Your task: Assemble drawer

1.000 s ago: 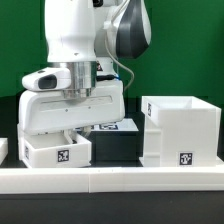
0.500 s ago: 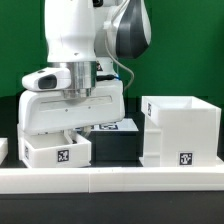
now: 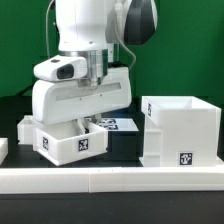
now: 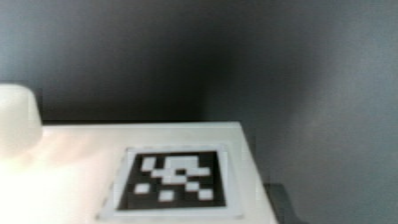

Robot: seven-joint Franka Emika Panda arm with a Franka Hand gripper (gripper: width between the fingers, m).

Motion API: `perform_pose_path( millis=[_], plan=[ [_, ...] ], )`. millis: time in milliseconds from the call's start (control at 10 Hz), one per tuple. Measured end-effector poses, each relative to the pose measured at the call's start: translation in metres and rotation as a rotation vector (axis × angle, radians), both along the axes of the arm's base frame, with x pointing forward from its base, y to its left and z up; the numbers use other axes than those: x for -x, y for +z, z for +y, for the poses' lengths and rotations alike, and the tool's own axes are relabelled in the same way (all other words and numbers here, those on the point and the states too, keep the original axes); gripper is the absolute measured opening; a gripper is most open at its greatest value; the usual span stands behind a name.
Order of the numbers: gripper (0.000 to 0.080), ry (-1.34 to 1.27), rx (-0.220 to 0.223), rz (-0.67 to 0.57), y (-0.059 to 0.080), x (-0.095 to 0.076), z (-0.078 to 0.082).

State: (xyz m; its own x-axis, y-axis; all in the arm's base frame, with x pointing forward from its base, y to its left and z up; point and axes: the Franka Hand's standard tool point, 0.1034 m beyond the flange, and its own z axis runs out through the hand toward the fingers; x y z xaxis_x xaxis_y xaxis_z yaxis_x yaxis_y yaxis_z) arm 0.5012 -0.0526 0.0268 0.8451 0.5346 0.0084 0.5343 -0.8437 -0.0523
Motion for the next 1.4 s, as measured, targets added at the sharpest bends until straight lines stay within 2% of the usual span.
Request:
perform_pose_path(
  millis=[300, 500, 600, 1000, 1200, 1400],
  plan=[
    [0.0042, 0.174, 0.002, -0.004, -0.001, 0.001, -0.002],
    [0.0042, 0.35, 0.018, -0.011, 0.002, -0.006, -0.002],
    [0.0042, 0.407, 0.016, -0.013, 0.001, -0.005, -0.008],
    [0.0042, 0.638, 0.022, -0.011, -0.001, -0.003, -0.012],
    [0.0042, 0.794, 0.037, -0.007, 0.0, -0.004, -0.01],
    [0.0042, 0.84, 0.041, -0.008, 0.001, -0.01, -0.007]
  ],
)
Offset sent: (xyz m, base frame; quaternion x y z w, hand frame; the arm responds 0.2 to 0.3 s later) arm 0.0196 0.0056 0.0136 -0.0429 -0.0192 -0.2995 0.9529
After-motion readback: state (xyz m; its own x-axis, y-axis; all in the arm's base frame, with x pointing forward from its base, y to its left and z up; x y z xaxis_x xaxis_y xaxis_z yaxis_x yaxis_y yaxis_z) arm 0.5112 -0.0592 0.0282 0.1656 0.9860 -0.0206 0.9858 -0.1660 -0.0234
